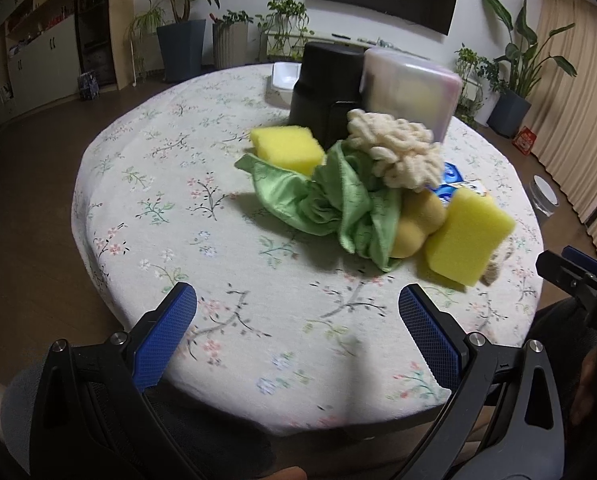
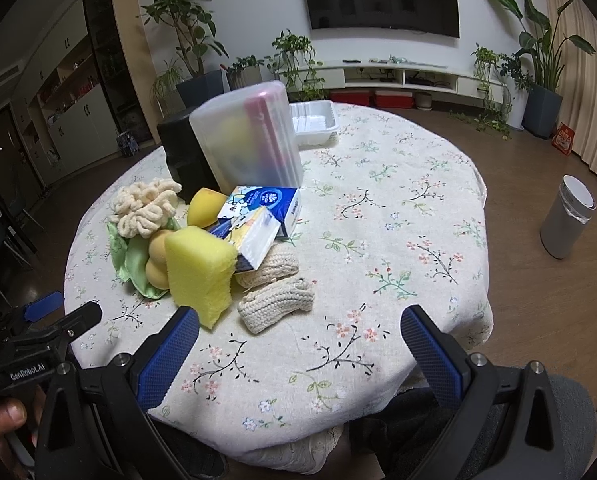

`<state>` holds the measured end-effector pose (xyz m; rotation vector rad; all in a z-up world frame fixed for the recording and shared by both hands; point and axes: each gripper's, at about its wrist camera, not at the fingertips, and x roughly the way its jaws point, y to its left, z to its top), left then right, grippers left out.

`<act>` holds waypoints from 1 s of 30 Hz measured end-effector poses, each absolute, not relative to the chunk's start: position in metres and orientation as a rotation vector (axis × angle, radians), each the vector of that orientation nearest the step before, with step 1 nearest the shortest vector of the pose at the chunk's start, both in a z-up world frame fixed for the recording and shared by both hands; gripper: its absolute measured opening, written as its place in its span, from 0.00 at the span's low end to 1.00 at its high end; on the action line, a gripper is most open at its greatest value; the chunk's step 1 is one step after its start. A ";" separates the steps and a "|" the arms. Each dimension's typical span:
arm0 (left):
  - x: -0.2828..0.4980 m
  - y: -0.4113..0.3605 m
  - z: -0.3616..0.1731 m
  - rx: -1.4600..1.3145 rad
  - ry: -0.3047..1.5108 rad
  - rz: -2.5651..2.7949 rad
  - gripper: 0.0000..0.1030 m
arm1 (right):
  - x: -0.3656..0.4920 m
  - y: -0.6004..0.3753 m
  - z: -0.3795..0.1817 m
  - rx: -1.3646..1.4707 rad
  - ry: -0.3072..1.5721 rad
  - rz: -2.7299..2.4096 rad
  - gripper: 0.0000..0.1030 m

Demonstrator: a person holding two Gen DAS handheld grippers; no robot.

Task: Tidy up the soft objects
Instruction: 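Grasp the cream knitted scrubber with the right tool while the left tool grasps a yellow sponge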

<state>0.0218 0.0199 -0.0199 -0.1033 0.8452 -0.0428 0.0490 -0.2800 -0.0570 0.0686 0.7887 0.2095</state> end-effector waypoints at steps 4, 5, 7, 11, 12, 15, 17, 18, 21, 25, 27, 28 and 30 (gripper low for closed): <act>0.033 0.025 -0.026 -0.141 0.882 -0.086 1.00 | 0.063 -0.273 -0.061 0.052 0.817 0.237 1.00; 0.035 0.024 -0.028 -0.139 0.891 -0.095 0.99 | 0.068 -0.270 -0.064 0.045 0.829 0.244 1.00; 0.038 0.022 -0.033 -0.137 0.909 -0.113 0.98 | 0.077 -0.266 -0.072 0.041 0.861 0.256 1.00; 0.044 0.019 -0.038 -0.136 0.934 -0.128 0.98 | 0.091 -0.260 -0.092 0.038 0.936 0.286 0.95; 0.046 0.020 -0.039 -0.142 0.938 -0.130 0.98 | 0.092 -0.259 -0.097 0.036 0.950 0.287 0.95; 0.049 0.019 -0.039 -0.149 0.937 -0.140 0.98 | 0.093 -0.256 -0.100 0.007 0.942 0.273 0.95; 0.047 0.013 -0.036 -0.148 0.928 -0.175 0.96 | 0.093 -0.256 -0.100 -0.001 0.935 0.271 0.95; 0.046 0.010 -0.034 -0.146 0.922 -0.191 0.93 | 0.092 -0.256 -0.101 -0.002 0.931 0.270 0.95; 0.047 -0.008 -0.024 -0.134 0.886 -0.270 0.90 | 0.092 -0.257 -0.100 -0.006 0.917 0.267 0.83; 0.051 -0.035 -0.016 -0.106 0.869 -0.376 0.85 | 0.095 -0.258 -0.098 -0.040 0.902 0.271 0.57; 0.053 -0.043 -0.015 -0.097 0.878 -0.398 0.80 | 0.096 -0.258 -0.097 -0.042 0.901 0.278 0.56; 0.056 -0.048 -0.015 -0.089 0.882 -0.406 0.78 | 0.095 -0.259 -0.097 -0.040 0.899 0.282 0.55; 0.059 -0.056 -0.016 -0.066 0.890 -0.416 0.74 | 0.095 -0.264 -0.096 -0.020 0.897 0.287 0.54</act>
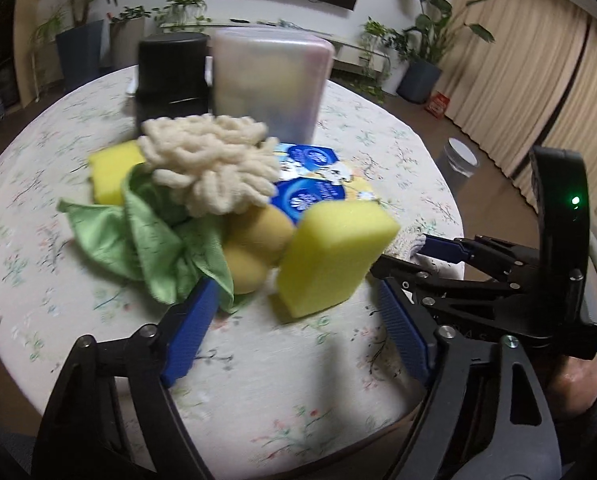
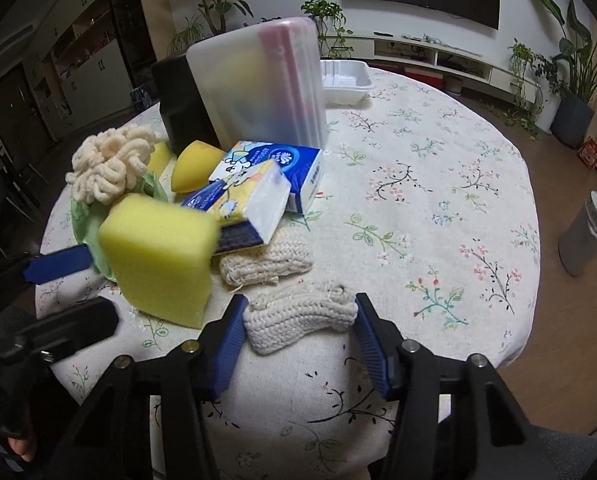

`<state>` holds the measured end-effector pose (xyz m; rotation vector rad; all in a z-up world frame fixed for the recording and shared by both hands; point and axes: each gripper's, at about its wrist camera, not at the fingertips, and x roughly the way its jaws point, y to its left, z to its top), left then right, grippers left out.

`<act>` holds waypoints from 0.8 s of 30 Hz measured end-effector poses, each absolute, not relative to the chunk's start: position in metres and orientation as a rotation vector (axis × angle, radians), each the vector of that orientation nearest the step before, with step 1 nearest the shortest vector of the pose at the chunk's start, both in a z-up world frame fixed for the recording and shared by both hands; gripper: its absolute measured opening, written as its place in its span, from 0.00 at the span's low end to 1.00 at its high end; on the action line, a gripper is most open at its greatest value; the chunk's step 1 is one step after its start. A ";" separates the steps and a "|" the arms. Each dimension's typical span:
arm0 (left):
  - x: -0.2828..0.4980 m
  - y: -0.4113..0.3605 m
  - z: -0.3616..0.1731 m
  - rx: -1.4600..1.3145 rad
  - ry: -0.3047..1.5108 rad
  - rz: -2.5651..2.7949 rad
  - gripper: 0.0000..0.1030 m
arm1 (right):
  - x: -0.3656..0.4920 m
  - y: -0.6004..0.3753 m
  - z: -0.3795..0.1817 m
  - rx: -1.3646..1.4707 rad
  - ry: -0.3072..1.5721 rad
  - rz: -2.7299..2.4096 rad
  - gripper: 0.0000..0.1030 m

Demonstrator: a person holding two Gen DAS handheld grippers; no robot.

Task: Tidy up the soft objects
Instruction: 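Grasp the cream knitted scrubber with the right tool while the left tool grasps a yellow sponge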

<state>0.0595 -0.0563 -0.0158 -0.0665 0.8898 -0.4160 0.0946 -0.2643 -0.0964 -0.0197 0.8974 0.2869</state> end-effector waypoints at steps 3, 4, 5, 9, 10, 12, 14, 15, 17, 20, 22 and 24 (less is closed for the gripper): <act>0.065 -0.066 -0.017 -0.032 0.901 -0.426 0.69 | 0.093 -0.275 -0.096 0.007 0.896 0.272 0.54; 0.065 -0.068 -0.017 -0.029 0.904 -0.432 0.69 | 0.092 -0.276 -0.095 0.012 0.897 0.270 0.54; 0.065 -0.071 -0.017 -0.022 0.902 -0.433 0.69 | 0.092 -0.278 -0.095 0.016 0.896 0.272 0.54; 0.061 -0.073 -0.018 -0.013 0.889 -0.434 0.62 | 0.089 -0.275 -0.096 -0.014 0.888 0.277 0.54; 0.061 -0.073 -0.016 -0.005 0.883 -0.423 0.55 | 0.089 -0.275 -0.096 -0.018 0.887 0.278 0.54; 0.058 -0.072 -0.014 0.013 0.875 -0.407 0.43 | 0.088 -0.275 -0.096 -0.018 0.885 0.281 0.54; 0.049 -0.074 -0.008 0.039 0.841 -0.414 0.40 | 0.088 -0.277 -0.097 -0.012 0.885 0.287 0.54; 0.047 -0.078 -0.007 0.058 0.827 -0.414 0.40 | 0.088 -0.278 -0.097 -0.008 0.885 0.290 0.54; 0.040 -0.087 -0.005 0.135 0.789 -0.396 0.41 | 0.087 -0.279 -0.097 -0.003 0.885 0.294 0.54; 0.040 -0.097 -0.009 0.191 0.776 -0.378 0.42 | 0.087 -0.278 -0.097 -0.001 0.885 0.296 0.55; 0.042 -0.100 -0.010 0.205 0.765 -0.376 0.42 | 0.087 -0.279 -0.097 -0.002 0.885 0.298 0.55; 0.043 -0.105 -0.013 0.233 0.765 -0.369 0.42 | 0.086 -0.279 -0.097 -0.005 0.884 0.300 0.55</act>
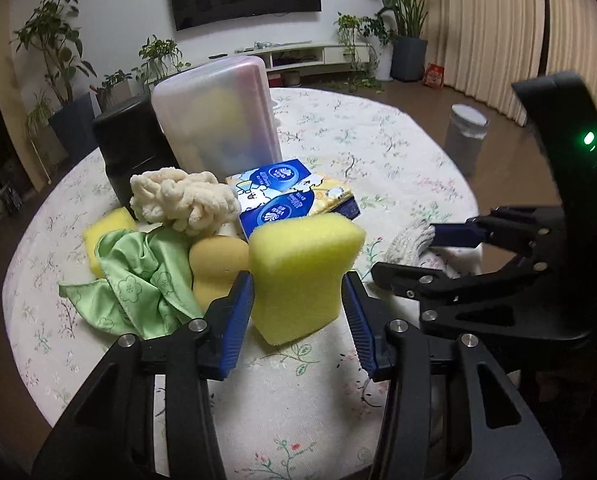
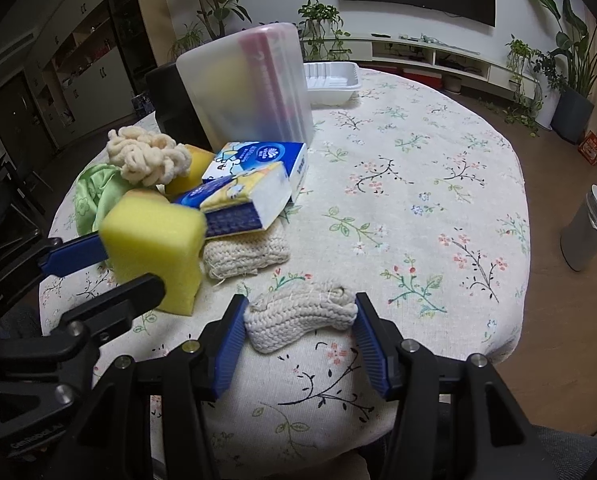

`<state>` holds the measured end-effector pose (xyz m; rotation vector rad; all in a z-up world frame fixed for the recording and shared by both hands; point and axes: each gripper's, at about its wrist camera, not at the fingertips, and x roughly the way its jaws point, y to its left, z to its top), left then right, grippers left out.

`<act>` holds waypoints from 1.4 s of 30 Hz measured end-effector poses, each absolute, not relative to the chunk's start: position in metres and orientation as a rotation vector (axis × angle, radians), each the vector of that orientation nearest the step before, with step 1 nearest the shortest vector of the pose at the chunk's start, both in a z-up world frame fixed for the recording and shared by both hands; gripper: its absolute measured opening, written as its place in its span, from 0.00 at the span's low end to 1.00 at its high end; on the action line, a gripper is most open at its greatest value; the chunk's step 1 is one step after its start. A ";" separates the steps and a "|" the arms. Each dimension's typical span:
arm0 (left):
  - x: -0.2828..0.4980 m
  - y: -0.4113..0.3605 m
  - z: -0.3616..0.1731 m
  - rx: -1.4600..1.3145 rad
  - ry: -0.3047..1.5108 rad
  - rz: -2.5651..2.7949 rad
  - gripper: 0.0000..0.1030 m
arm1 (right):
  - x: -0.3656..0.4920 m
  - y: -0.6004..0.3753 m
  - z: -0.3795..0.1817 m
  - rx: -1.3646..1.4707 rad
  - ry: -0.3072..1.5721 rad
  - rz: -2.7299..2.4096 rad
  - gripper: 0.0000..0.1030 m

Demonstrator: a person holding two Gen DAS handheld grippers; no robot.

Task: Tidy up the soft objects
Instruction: 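Grasp the cream knitted scrubber with the right tool while the left tool grasps a yellow sponge, then carry the yellow sponge and knitted scrubber over the white plastic tray with both tools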

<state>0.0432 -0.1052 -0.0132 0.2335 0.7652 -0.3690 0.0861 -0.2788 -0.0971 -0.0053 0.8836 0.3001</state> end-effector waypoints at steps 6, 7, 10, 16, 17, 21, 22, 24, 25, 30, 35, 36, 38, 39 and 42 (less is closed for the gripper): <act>0.047 -0.106 -0.017 0.261 0.763 -0.368 0.44 | 0.088 -0.280 -0.098 -0.002 0.882 0.296 0.55; 0.048 -0.106 -0.018 0.265 0.759 -0.374 0.43 | 0.088 -0.280 -0.098 -0.001 0.882 0.295 0.55; 0.051 -0.108 -0.020 0.299 0.749 -0.376 0.34 | 0.088 -0.279 -0.098 -0.007 0.880 0.294 0.54; 0.052 -0.100 -0.018 0.249 0.768 -0.379 0.23 | 0.087 -0.278 -0.098 -0.018 0.879 0.291 0.54; 0.052 -0.098 -0.017 0.237 0.775 -0.378 0.22 | 0.087 -0.277 -0.098 -0.019 0.878 0.290 0.54; 0.046 -0.096 -0.012 0.228 0.761 -0.366 0.18 | 0.086 -0.277 -0.097 -0.018 0.875 0.286 0.54; 0.046 -0.094 -0.011 0.219 0.760 -0.361 0.18 | 0.086 -0.277 -0.097 -0.017 0.875 0.286 0.54; 0.045 -0.093 -0.011 0.218 0.766 -0.356 0.17 | 0.086 -0.277 -0.097 -0.015 0.873 0.286 0.54; 0.046 -0.093 -0.012 0.222 0.774 -0.352 0.17 | 0.085 -0.277 -0.097 -0.016 0.875 0.286 0.54; 0.043 -0.091 -0.009 0.190 0.764 -0.352 0.15 | 0.084 -0.279 -0.095 -0.014 0.868 0.287 0.54; 0.039 -0.076 0.000 0.110 0.761 -0.364 0.15 | 0.082 -0.278 -0.093 -0.013 0.852 0.290 0.54; 0.038 -0.072 0.002 0.098 0.759 -0.365 0.15 | 0.081 -0.278 -0.091 -0.012 0.843 0.292 0.54; 0.033 -0.062 0.007 0.076 0.750 -0.359 0.15 | 0.079 -0.278 -0.088 -0.008 0.826 0.296 0.54; 0.031 -0.057 0.010 0.062 0.751 -0.355 0.15 | 0.078 -0.278 -0.086 -0.006 0.814 0.300 0.54; 0.030 -0.042 0.016 0.036 0.742 -0.326 0.15 | 0.074 -0.276 -0.081 -0.011 0.789 0.310 0.54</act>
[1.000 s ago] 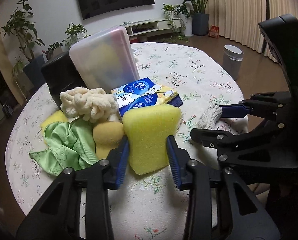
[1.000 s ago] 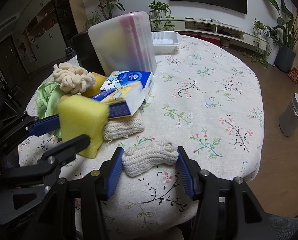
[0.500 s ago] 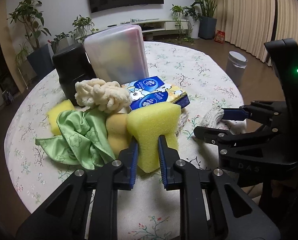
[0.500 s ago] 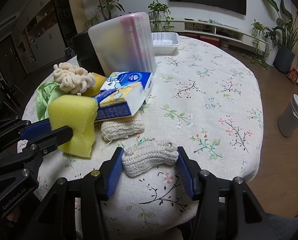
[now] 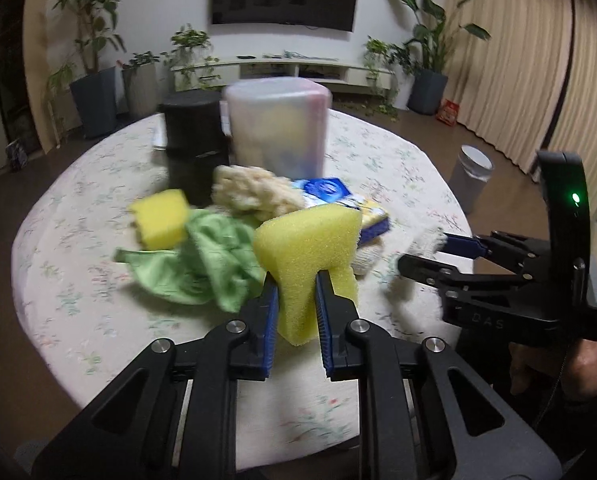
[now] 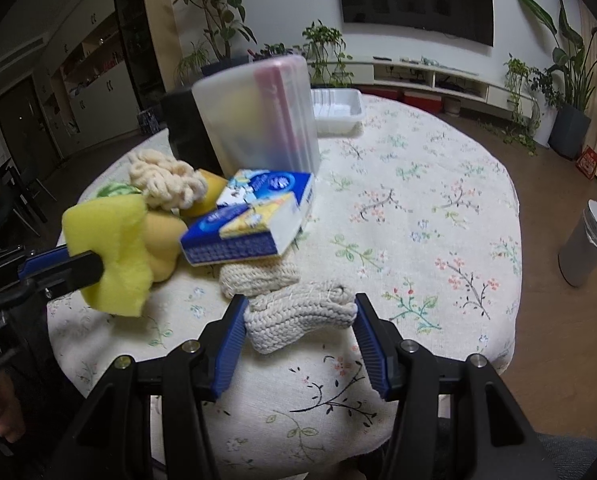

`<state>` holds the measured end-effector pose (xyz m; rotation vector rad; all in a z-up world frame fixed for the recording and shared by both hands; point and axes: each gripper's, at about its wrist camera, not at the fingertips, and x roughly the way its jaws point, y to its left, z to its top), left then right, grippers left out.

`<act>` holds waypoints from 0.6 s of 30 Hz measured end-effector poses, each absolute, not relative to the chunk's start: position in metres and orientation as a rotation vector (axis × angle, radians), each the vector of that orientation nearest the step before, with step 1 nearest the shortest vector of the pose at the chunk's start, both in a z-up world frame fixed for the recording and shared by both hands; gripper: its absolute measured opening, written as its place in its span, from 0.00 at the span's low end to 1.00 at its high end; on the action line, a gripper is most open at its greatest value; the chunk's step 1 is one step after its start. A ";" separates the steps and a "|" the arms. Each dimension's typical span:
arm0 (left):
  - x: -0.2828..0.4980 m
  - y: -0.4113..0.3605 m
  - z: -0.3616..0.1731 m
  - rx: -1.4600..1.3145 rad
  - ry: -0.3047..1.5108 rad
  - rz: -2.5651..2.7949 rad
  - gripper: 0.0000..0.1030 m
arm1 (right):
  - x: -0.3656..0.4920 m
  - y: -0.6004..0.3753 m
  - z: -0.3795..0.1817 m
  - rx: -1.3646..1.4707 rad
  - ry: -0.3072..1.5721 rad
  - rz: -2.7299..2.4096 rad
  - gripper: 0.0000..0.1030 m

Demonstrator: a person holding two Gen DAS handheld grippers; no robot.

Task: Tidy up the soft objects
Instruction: 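Carry the yellow sponge and knitted scrubber over the white plastic tray with both tools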

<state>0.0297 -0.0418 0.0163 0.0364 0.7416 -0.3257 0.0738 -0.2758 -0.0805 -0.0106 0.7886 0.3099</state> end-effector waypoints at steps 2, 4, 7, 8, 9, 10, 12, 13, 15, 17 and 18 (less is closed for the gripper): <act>0.031 -0.029 0.025 0.030 0.721 -0.297 0.15 | 0.072 -0.273 -0.077 -0.021 0.782 0.317 0.54; 0.034 -0.018 0.035 0.021 0.701 -0.274 0.15 | 0.071 -0.271 -0.072 -0.035 0.775 0.317 0.54; 0.041 -0.002 0.044 0.014 0.678 -0.249 0.15 | 0.070 -0.271 -0.064 -0.048 0.768 0.310 0.54; 0.044 0.004 0.046 0.011 0.674 -0.241 0.15 | 0.071 -0.272 -0.061 -0.054 0.768 0.309 0.54; 0.048 0.012 0.048 0.004 0.671 -0.229 0.15 | 0.072 -0.273 -0.058 -0.063 0.768 0.308 0.54; 0.051 0.017 0.049 -0.003 0.670 -0.220 0.15 | 0.073 -0.274 -0.054 -0.070 0.765 0.303 0.54; 0.057 0.030 0.050 -0.022 0.672 -0.203 0.15 | 0.078 -0.280 -0.044 -0.092 0.751 0.284 0.54; 0.059 0.036 0.051 -0.034 0.675 -0.195 0.15 | 0.081 -0.282 -0.040 -0.097 0.747 0.275 0.53; 0.061 0.045 0.049 -0.048 0.679 -0.183 0.15 | 0.086 -0.287 -0.035 -0.096 0.750 0.267 0.53; 0.063 0.052 0.045 -0.048 0.687 -0.167 0.15 | 0.092 -0.291 -0.033 -0.097 0.762 0.258 0.53; 0.064 0.055 0.044 -0.048 0.690 -0.161 0.15 | 0.095 -0.293 -0.032 -0.106 0.762 0.250 0.53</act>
